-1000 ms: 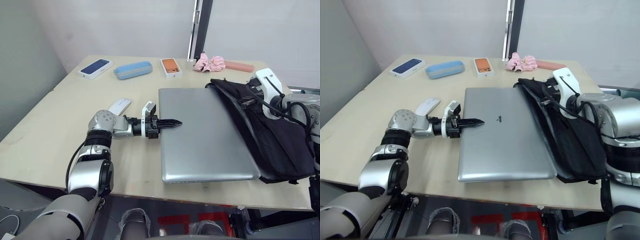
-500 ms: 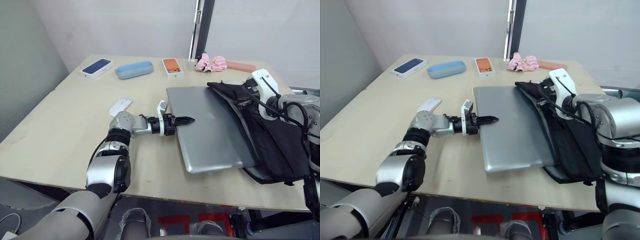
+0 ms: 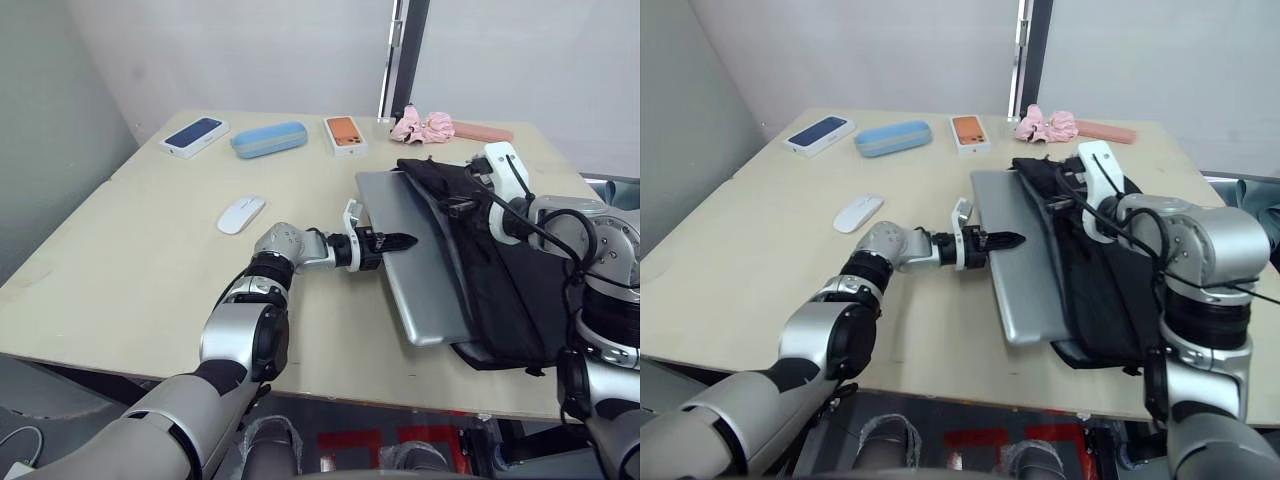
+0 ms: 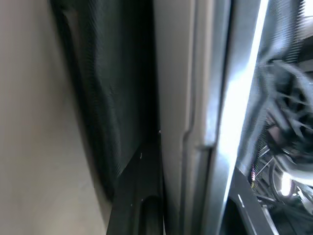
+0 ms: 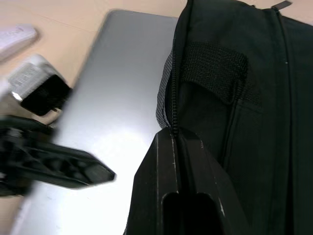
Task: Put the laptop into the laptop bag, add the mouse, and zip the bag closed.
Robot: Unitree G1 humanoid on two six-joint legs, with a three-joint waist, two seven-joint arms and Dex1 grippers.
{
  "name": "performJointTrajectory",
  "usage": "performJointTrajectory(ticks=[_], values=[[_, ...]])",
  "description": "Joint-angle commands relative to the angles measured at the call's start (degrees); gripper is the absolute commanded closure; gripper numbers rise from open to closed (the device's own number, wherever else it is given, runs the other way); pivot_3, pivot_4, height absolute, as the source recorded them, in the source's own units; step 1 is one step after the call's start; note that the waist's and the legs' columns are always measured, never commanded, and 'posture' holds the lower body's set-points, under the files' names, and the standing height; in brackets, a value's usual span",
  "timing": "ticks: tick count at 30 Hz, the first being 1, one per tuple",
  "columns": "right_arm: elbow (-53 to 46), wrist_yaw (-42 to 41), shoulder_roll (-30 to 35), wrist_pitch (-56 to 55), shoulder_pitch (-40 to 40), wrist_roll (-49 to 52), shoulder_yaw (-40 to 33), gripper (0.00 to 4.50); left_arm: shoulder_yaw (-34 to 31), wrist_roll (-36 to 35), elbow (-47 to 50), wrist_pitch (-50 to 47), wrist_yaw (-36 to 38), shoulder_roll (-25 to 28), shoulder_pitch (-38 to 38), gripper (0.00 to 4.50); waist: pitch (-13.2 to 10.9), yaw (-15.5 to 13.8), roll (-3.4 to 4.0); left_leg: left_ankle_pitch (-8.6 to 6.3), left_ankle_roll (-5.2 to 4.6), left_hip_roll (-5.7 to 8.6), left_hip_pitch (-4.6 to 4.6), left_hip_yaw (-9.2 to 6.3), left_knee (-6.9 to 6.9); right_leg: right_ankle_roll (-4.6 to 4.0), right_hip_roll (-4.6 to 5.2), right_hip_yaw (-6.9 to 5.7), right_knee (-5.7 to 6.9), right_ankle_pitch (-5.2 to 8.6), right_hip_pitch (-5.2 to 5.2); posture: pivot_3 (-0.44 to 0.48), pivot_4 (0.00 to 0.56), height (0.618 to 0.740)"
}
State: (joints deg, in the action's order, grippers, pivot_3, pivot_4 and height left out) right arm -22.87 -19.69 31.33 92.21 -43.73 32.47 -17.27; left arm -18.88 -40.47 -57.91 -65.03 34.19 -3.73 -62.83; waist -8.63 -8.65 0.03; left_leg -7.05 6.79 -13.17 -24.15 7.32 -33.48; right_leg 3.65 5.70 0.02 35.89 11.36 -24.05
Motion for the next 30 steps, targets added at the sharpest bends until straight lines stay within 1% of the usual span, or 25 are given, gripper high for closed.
performJointTrajectory(ticks=[1, 10, 15, 20, 23, 24, 28, 30], values=[[-1.84, 2.13, -1.11, 0.29, -2.29, 2.63, -2.40, 4.47, -2.19, -2.84, 1.84, 1.44, 4.39, -2.06, -4.41, 4.19, 0.00, 0.00, 0.00, 0.00, 0.00, 0.00, 0.00, 0.00, 0.00, 0.00, 0.00, 0.00, 0.00, 0.00, 0.00, 0.000, 0.150, 0.740], [-0.58, 8.41, -5.89, 0.29, -3.04, 10.15, -4.61, 4.47, -2.56, -2.53, 0.51, 4.41, 4.23, -4.24, -5.23, 4.19, 0.01, -0.03, 0.03, 0.00, 0.01, 0.00, 0.00, 0.00, 0.03, 0.03, 0.00, 0.00, -0.03, -0.02, 0.00, 0.000, 0.150, 0.740], [1.70, 13.26, -8.28, 0.29, -3.13, 14.51, -5.80, 4.47, -2.38, -1.95, 0.05, 6.46, 4.19, -5.09, -5.58, 4.19, 0.02, -0.03, 0.05, 0.00, 0.01, 0.00, 0.00, 0.00, 0.05, 0.04, 0.01, 0.00, -0.05, -0.02, 0.00, 0.000, 0.150, 0.740], [2.91, 17.16, -8.24, 0.29, -3.07, 18.14, -6.36, 4.47, -3.61, -2.53, -0.73, 8.39, 3.65, -5.36, -6.03, 4.19, 0.02, -0.05, 0.07, 0.00, 0.02, 0.01, 0.00, 0.01, 0.09, 0.25, 0.01, -0.01, -0.11, -0.14, 0.00, 0.000, 0.150, 0.740], [3.96, 19.09, -8.47, 0.29, -3.64, 20.61, -7.15, 4.47, -3.23, -2.00, -1.28, 9.67, 3.87, -5.62, -6.06, 4.19, 0.02, -0.05, 0.07, 0.00, 0.02, 0.01, -0.01, 0.01, 0.14, 0.30, 0.01, -0.02, -0.15, -0.17, 0.00, 0.000, 0.150, 0.740], [4.35, 19.69, -8.61, 0.29, -3.95, 21.51, -7.47, 4.47, -3.06, -1.81, -1.29, 10.28, 4.02, -5.77, -5.99, 4.19, 0.02, -0.06, 0.07, 0.00, 0.02, 0.01, -0.01, 0.01, 0.15, 0.45, 0.01, -0.02, -0.16, -0.25, 0.00, 0.000, 0.150, 0.740], [5.56, 22.21, -8.70, 0.29, -4.71, 24.71, -8.02, 4.47, -2.40, -0.72, -1.09, 14.32, 3.62, -6.73, -5.41, 4.19, 0.01, 0.00, 0.09, 0.00, 0.03, 0.01, -0.01, 0.02, 0.20, 0.56, 0.00, -0.03, -0.22, -0.31, 0.00, 0.000, 0.150, 0.740], [6.22, 23.52, -8.54, 0.29, -4.67, 25.90, -8.23, 4.47, -3.19, -0.61, -1.79, 16.33, 2.34, -6.98, -5.37, 4.19, 0.01, 0.00, 0.09, 0.00, 0.03, 0.01, -0.01, 0.02, 0.23, 0.57, 0.00, -0.04, -0.25, -0.31, 0.00, 0.000, 0.150, 0.740]])
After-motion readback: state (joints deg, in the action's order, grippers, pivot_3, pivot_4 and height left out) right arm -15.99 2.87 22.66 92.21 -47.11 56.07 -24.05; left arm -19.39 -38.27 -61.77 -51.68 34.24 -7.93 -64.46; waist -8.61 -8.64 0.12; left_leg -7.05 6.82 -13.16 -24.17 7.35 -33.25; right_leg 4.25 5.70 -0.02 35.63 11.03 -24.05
